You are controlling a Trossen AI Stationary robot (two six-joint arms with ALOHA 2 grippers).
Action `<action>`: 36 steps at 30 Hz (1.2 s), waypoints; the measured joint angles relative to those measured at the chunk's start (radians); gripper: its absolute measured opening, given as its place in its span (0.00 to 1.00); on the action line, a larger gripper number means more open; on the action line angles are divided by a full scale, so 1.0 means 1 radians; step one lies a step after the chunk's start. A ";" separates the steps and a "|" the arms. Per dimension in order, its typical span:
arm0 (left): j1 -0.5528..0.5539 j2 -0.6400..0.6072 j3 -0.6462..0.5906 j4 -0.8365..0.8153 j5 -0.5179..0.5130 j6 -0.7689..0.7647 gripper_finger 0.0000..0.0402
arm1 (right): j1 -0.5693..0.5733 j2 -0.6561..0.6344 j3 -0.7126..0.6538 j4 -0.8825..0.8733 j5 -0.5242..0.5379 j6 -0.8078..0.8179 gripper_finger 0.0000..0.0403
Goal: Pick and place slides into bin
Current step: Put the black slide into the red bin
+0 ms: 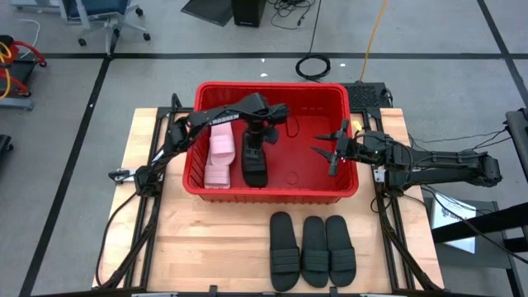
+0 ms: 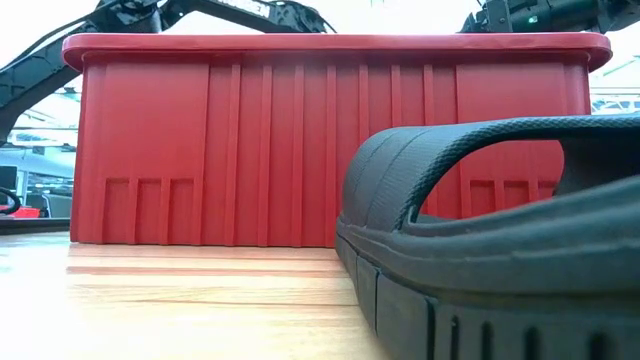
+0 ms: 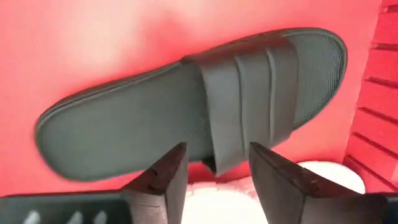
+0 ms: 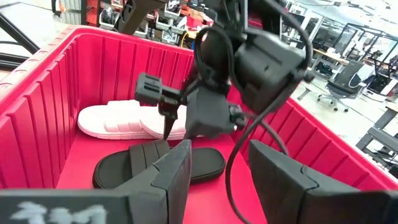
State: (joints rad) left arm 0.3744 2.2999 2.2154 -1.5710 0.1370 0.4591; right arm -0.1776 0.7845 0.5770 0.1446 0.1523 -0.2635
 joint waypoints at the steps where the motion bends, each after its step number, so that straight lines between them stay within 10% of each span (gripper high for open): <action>1: 0.000 -0.010 0.000 -0.001 -0.014 -0.002 0.43 | 0.000 0.000 0.000 0.000 0.000 -0.001 0.37; 20: -0.071 -0.239 0.000 0.018 -0.140 -0.149 0.46 | 0.006 -0.001 0.000 0.075 -0.005 0.041 0.37; 36: -0.413 -0.394 0.000 0.127 -0.261 -0.382 0.46 | 0.165 -0.089 0.000 0.128 -0.130 0.081 0.37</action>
State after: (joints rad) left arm -0.0386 1.9057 2.2154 -1.4438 -0.1240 0.0770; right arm -0.0130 0.6951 0.5774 0.2725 0.0225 -0.1829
